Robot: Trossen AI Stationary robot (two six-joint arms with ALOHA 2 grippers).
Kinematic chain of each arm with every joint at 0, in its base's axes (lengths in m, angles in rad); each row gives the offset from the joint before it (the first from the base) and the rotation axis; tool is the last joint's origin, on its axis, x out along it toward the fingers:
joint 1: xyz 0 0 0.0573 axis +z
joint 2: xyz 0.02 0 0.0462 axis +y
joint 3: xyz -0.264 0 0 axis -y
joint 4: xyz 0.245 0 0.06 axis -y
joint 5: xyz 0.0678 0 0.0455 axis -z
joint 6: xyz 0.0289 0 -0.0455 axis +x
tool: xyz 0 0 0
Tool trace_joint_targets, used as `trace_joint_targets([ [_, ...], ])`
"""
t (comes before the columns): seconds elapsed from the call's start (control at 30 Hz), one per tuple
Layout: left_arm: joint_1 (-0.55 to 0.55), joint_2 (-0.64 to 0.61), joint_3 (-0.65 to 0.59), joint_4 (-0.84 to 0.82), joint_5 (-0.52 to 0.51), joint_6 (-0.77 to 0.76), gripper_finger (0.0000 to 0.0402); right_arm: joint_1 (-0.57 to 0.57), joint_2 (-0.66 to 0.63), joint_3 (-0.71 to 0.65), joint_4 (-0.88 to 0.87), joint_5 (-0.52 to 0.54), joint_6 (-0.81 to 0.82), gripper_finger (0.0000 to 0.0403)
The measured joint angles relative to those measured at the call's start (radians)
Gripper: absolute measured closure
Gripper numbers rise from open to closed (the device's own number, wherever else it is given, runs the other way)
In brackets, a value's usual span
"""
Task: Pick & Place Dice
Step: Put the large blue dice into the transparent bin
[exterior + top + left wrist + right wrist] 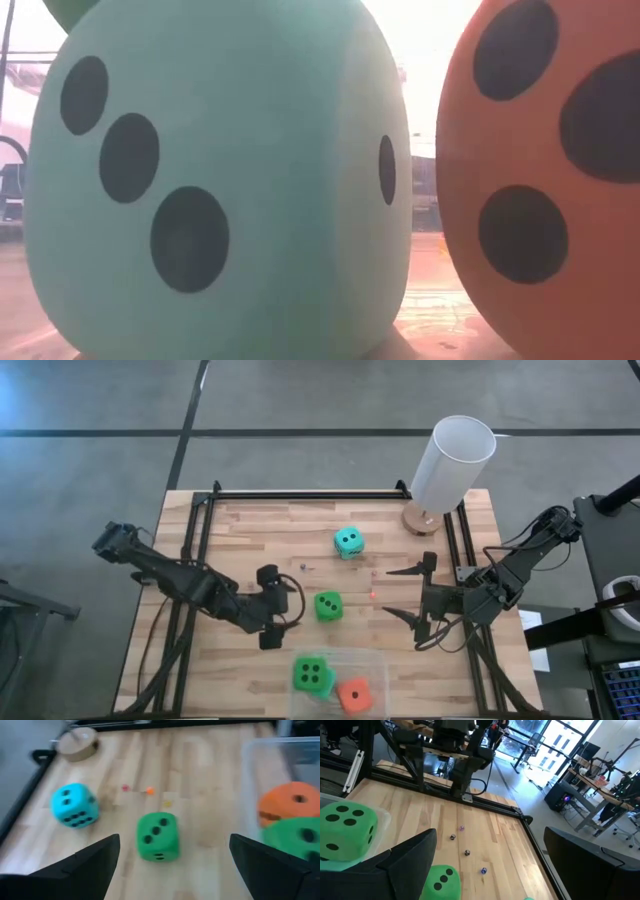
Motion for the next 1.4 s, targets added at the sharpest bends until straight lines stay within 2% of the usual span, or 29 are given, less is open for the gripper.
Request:
trace_joint_targets([
  [0.2, 0.001, -0.006, -0.043, 0.008, -0.056, -0.043, 0.0027, 0.000, 0.000, 0.000, 0.000, 0.000, 0.026, 0.0037],
  [0.4, -0.001, -0.006, -0.124, 0.040, -0.060, -0.128, 0.0025, -0.003, 0.000, 0.000, 0.001, 0.000, 0.099, 0.0037],
  [0.63, -0.009, -0.006, -0.184, 0.117, -0.060, -0.132, 0.0030, -0.051, 0.003, 0.000, 0.001, 0.000, 0.155, 0.0037],
  [0.83, -0.023, -0.013, -0.186, 0.121, -0.059, -0.132, 0.0025, -0.124, 0.014, 0.000, -0.003, -0.009, 0.169, 0.0037],
  [1.07, -0.048, -0.035, -0.197, 0.148, -0.059, -0.138, 0.0025, -0.266, 0.015, 0.000, -0.105, -0.202, 0.286, 0.0037],
  [1.2, -0.066, -0.038, -0.197, 0.187, -0.060, -0.144, 0.0028, -0.333, 0.019, -0.004, -0.188, -0.205, 0.357, 0.0037],
  [1.4, -0.107, -0.038, -0.197, 0.188, -0.104, -0.165, 0.0029, -0.411, 0.017, -0.042, -0.191, -0.206, 0.448, 0.0037],
])
